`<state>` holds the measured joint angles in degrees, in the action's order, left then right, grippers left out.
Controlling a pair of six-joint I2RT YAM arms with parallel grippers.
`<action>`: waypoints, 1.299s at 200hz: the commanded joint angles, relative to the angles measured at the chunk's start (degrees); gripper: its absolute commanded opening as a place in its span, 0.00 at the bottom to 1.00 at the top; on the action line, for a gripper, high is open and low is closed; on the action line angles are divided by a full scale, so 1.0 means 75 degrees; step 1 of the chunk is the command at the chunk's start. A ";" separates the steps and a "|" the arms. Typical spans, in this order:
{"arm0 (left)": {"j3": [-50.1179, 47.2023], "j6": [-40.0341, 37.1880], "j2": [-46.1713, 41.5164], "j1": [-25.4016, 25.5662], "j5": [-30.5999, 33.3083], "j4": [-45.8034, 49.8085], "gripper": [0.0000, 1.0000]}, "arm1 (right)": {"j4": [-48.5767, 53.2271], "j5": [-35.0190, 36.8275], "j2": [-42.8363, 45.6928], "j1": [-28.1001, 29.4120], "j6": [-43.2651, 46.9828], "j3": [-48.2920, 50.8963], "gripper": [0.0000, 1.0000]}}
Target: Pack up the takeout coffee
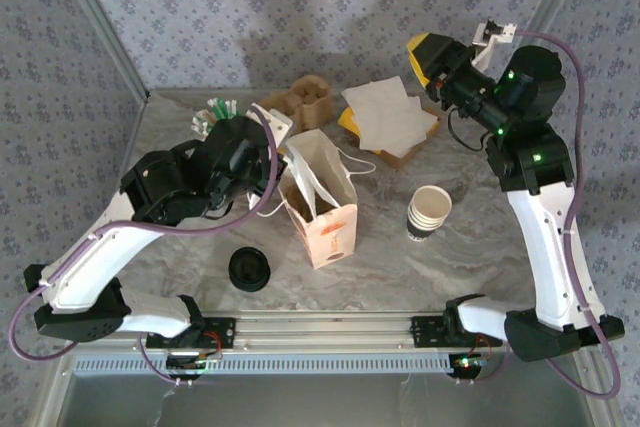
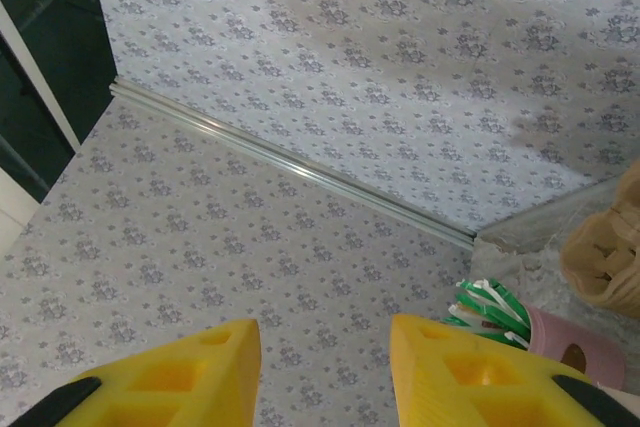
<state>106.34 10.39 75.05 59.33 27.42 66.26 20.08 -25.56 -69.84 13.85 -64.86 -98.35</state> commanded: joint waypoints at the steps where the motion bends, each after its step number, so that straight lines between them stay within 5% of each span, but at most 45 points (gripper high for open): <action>1: 0.0301 0.0045 0.0243 -0.0134 -0.0186 0.0194 0.00 | -0.0028 -0.0131 0.0271 -0.0063 0.0139 0.0089 0.40; 65: 0.1881 -0.0298 0.1544 -0.0211 -0.0629 0.0833 0.00 | -0.0096 -0.0105 0.0463 -0.0112 0.0090 0.0441 0.40; 137: 0.1747 -0.0124 0.2131 -0.0883 -0.0661 0.0447 0.00 | 0.0017 -0.0271 0.0763 -0.0261 0.0093 0.0801 0.40; 260: 0.2667 0.1864 0.3067 -0.1063 -0.1150 0.0431 0.00 | -0.0148 -0.0330 0.1016 -0.0544 0.0015 0.1288 0.40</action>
<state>126.15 18.79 99.39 51.42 19.03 69.73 20.34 -26.98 -63.51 10.20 -64.88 -89.06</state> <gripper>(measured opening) 0.048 0.400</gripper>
